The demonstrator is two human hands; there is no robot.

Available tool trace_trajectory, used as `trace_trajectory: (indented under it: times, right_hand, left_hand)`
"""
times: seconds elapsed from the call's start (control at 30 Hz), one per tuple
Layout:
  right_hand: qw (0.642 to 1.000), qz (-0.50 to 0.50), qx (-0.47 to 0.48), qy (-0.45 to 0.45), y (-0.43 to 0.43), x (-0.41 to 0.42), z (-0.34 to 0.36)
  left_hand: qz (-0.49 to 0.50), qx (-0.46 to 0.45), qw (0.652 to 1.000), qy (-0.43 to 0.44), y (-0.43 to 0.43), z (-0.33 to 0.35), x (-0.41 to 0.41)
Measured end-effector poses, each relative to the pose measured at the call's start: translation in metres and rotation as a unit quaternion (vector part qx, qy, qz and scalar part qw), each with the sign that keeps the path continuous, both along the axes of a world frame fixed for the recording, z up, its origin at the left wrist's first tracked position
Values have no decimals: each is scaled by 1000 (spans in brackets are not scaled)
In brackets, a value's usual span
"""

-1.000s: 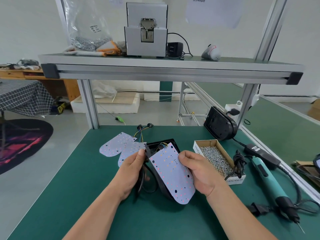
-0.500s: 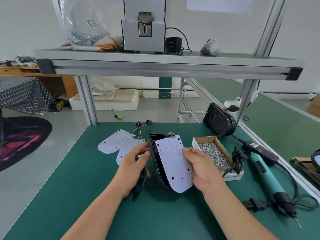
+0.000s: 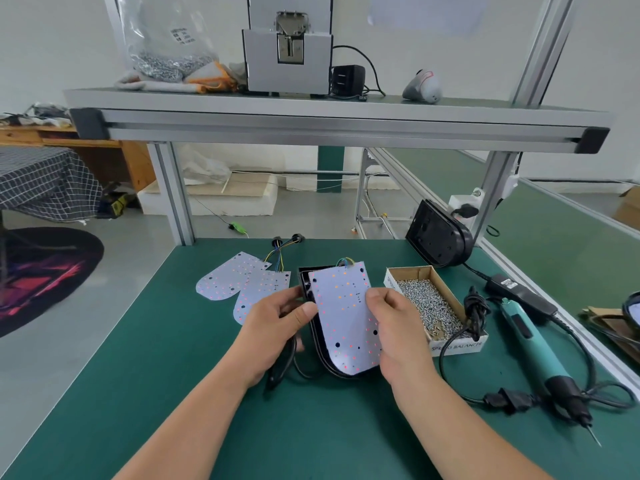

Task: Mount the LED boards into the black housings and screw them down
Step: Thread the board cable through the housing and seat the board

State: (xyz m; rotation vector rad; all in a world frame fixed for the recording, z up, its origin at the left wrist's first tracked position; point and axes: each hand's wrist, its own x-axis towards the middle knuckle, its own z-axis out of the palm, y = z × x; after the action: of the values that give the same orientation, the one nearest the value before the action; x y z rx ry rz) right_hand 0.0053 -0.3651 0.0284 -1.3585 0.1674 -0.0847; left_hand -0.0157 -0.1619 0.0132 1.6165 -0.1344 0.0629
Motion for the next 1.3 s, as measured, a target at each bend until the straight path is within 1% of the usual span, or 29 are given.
trace_trajectory:
  times: [0.07, 0.17, 0.3, 0.33, 0.43, 0.5, 0.57, 0.63, 0.73, 0.83, 0.9, 1.0, 1.13, 1.27, 1.3]
  right_hand:
    - [1000, -27, 10, -9, -2, 1, 1]
    - [999, -41, 11, -29, -2, 0, 1]
    - [998, -33, 12, -47, 1, 1, -4]
    - [998, -21, -1, -55, 1, 2, -5]
    - [991, 32, -97, -82, -5, 5, -4]
    - [976, 77, -178, -95, -14, 9, 1]
    - [962, 130, -220, -95, -26, 12, 9]
    - [950, 156, -252, -101, -34, 13, 13]
    - [932, 147, -309, -120, -36, 14, 13]
    - [918, 90, -347, -169, -29, 12, 12]
    - [923, 64, -331, -183, -26, 10, 9]
    - [939, 97, -277, -177, -28, 11, 8]
    - [968, 137, -151, -145, -29, 13, 6]
    - [967, 160, -142, -138, -28, 15, 1]
    - [968, 163, -128, -139, -28, 16, 1]
  left_hand:
    - [-6, 12, 1000, 1, -1, 0, -1]
    - [-9, 19, 1000, 11, -6, 2, -4]
    - [-18, -17, 1000, 18, -11, 3, -7]
    - [-14, -25, 999, 17, -12, 3, -7]
    - [15, -46, 999, 10, -14, 2, -7]
    - [28, -53, 998, 10, -12, 0, -6]
    - [25, -78, 997, 14, -10, -2, -4]
    - [24, -87, 996, 13, -10, -2, -4]
    - [23, -96, 995, 13, -11, -3, -3]
    - [28, -106, 994, 20, -9, -4, -2]
    - [20, -126, 991, 27, -8, -6, -1]
    - [4, -155, 987, 31, -7, -7, 0]
    - [-5, -148, 988, 37, -6, -9, 0]
    - [-11, -152, 987, 44, -7, -9, -2]
    - [-17, -157, 986, 45, -7, -8, -2]
